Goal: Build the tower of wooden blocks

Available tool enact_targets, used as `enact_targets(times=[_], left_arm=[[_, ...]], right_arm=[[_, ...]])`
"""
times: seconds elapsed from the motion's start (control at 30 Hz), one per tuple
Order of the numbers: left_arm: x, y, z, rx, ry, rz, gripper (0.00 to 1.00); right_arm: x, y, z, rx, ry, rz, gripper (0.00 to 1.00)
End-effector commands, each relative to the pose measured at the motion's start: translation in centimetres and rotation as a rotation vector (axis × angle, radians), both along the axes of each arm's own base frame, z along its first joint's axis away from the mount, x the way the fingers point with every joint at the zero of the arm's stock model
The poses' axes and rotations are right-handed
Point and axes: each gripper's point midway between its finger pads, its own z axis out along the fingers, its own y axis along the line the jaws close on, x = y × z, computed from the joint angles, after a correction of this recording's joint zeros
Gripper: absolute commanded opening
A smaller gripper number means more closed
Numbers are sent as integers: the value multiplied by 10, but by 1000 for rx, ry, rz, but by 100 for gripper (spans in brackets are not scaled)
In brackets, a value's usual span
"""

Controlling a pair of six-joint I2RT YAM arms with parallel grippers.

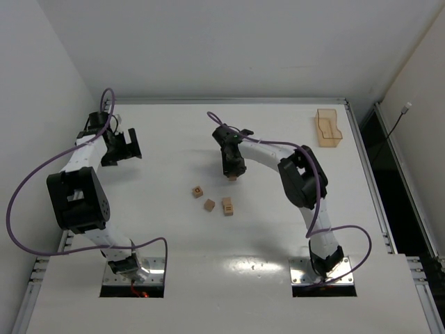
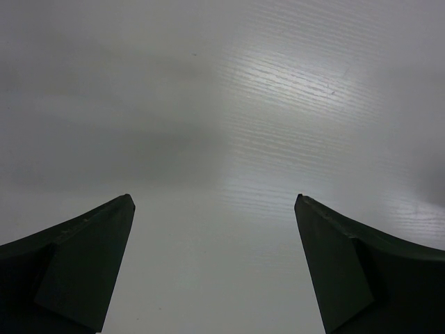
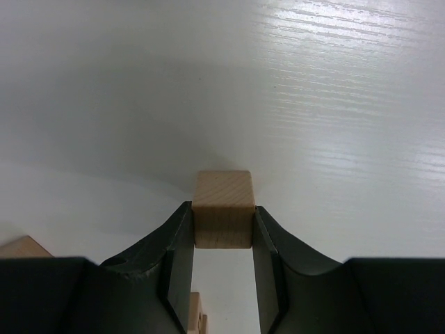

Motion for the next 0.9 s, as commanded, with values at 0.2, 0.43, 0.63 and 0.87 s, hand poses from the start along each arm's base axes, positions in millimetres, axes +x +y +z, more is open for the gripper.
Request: enact_targets(times=[0.2, 0.43, 0.63, 0.87], left_arm=[[5, 4, 3, 0, -26, -3, 100], [-3, -1, 11, 1, -54, -31, 100], [1, -1, 36, 23, -140, -45, 100], [7, -36, 53, 96, -125, -266, 100]], right_arm=[[-4, 12, -2, 56, 30, 10, 55], [-1, 14, 42, 117, -67, 71, 84], [-8, 18, 146, 173, -336, 327, 87], [-43, -35, 184, 34, -537, 733, 99]])
